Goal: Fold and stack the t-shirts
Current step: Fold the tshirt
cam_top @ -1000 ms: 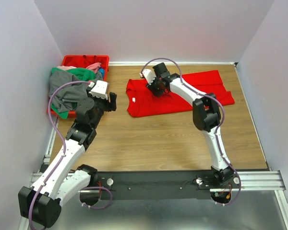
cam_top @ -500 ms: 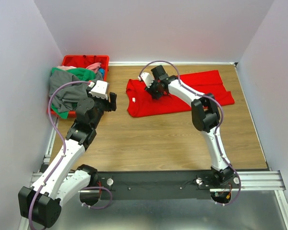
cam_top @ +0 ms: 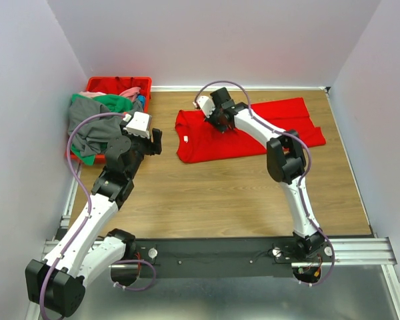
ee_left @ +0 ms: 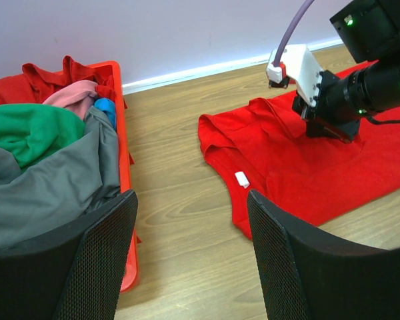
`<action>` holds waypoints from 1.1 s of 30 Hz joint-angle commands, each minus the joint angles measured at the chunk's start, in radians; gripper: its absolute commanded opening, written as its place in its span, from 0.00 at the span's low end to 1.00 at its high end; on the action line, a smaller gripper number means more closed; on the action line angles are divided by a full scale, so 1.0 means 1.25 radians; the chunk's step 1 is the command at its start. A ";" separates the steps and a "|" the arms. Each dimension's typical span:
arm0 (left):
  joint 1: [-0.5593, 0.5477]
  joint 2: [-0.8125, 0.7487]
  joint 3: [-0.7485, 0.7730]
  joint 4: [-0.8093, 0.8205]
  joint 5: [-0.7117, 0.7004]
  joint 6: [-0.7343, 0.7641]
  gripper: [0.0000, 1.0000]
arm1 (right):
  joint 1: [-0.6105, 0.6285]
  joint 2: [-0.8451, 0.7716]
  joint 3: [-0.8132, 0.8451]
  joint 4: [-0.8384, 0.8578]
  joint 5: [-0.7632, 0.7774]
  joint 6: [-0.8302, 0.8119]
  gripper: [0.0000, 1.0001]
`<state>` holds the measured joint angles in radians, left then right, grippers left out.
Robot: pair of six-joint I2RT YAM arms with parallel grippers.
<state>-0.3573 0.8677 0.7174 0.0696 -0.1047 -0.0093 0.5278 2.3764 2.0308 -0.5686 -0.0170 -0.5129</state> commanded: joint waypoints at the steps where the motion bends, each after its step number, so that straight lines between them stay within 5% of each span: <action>1: 0.000 -0.013 0.013 0.015 0.009 0.003 0.74 | -0.020 -0.031 0.042 0.030 0.074 0.032 0.00; 10: 0.000 -0.008 0.013 0.015 0.009 0.004 0.74 | -0.071 0.011 0.095 0.095 0.216 0.062 0.01; 12: 0.000 -0.004 0.014 0.015 0.010 0.004 0.74 | -0.079 0.028 0.119 0.110 0.245 0.063 0.15; 14: 0.000 -0.002 0.014 0.017 0.009 0.004 0.74 | -0.084 0.044 0.135 0.114 0.270 0.067 0.48; 18: 0.000 -0.002 0.011 0.015 0.004 0.003 0.75 | -0.090 0.022 0.122 0.117 0.268 0.083 0.74; 20: 0.000 -0.002 0.013 0.015 0.004 0.004 0.74 | -0.091 -0.001 0.103 0.115 0.237 0.091 0.78; 23: 0.000 -0.002 0.013 0.015 0.008 0.004 0.75 | -0.091 -0.088 0.005 0.114 0.105 0.074 0.98; 25: 0.001 -0.003 0.011 0.017 0.013 0.004 0.75 | -0.091 -0.177 -0.065 0.092 -0.100 0.042 1.00; 29: 0.001 -0.001 0.013 0.019 0.032 0.000 0.74 | -0.086 -0.313 -0.320 -0.051 -0.454 -0.242 1.00; 33: 0.001 0.004 0.009 0.025 0.055 -0.018 0.75 | -0.030 -0.410 -0.500 -0.020 -0.420 -0.314 0.99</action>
<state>-0.3573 0.8680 0.7170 0.0723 -0.0849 -0.0116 0.4290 1.9339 1.5543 -0.5526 -0.3782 -0.7265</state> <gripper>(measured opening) 0.744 0.996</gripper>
